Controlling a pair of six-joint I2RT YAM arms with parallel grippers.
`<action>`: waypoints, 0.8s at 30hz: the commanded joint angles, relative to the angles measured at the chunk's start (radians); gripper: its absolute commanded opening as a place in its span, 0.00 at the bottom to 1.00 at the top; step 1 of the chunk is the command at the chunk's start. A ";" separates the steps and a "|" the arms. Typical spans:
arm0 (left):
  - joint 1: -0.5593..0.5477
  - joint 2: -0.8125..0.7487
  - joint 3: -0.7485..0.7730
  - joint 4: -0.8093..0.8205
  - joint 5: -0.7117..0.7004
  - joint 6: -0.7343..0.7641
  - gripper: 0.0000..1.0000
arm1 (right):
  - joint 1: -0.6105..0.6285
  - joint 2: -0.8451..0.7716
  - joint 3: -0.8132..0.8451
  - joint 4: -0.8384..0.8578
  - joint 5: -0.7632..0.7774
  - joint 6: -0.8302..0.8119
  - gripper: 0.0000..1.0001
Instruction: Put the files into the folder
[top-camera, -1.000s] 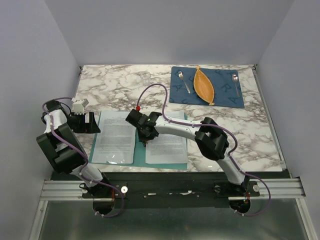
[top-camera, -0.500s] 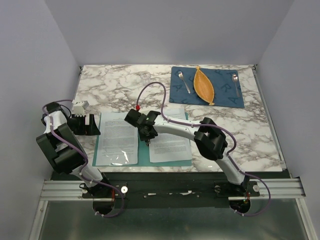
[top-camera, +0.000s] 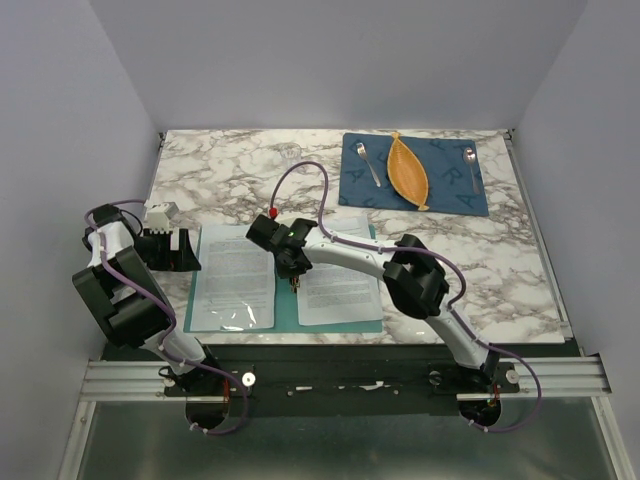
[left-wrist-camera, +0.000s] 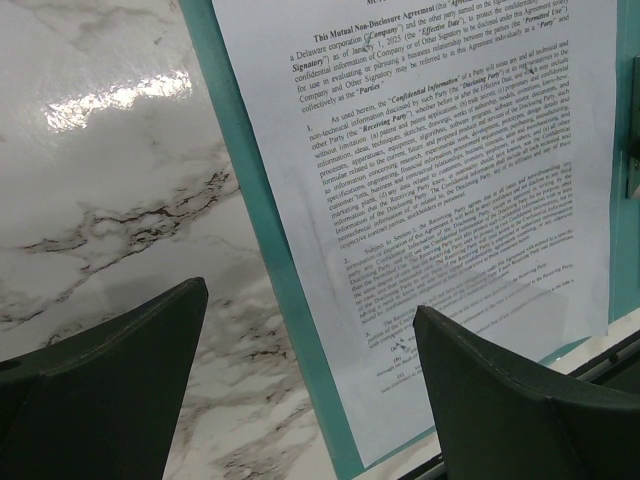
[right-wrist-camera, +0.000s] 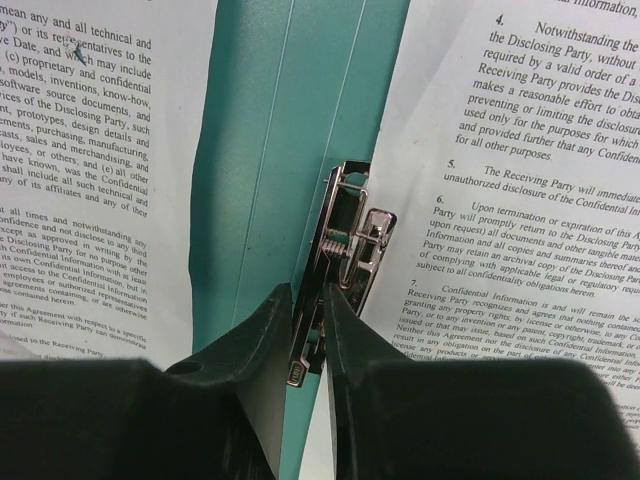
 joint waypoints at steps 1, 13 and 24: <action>0.010 -0.007 0.016 -0.073 -0.033 0.133 0.99 | 0.004 0.041 -0.015 -0.036 0.000 0.007 0.26; 0.010 0.016 0.090 -0.030 -0.024 -0.066 0.99 | 0.001 0.018 -0.108 0.001 -0.014 0.023 0.01; 0.024 0.011 0.159 -0.064 0.014 -0.125 0.99 | -0.026 -0.177 -0.225 0.143 -0.028 0.024 0.01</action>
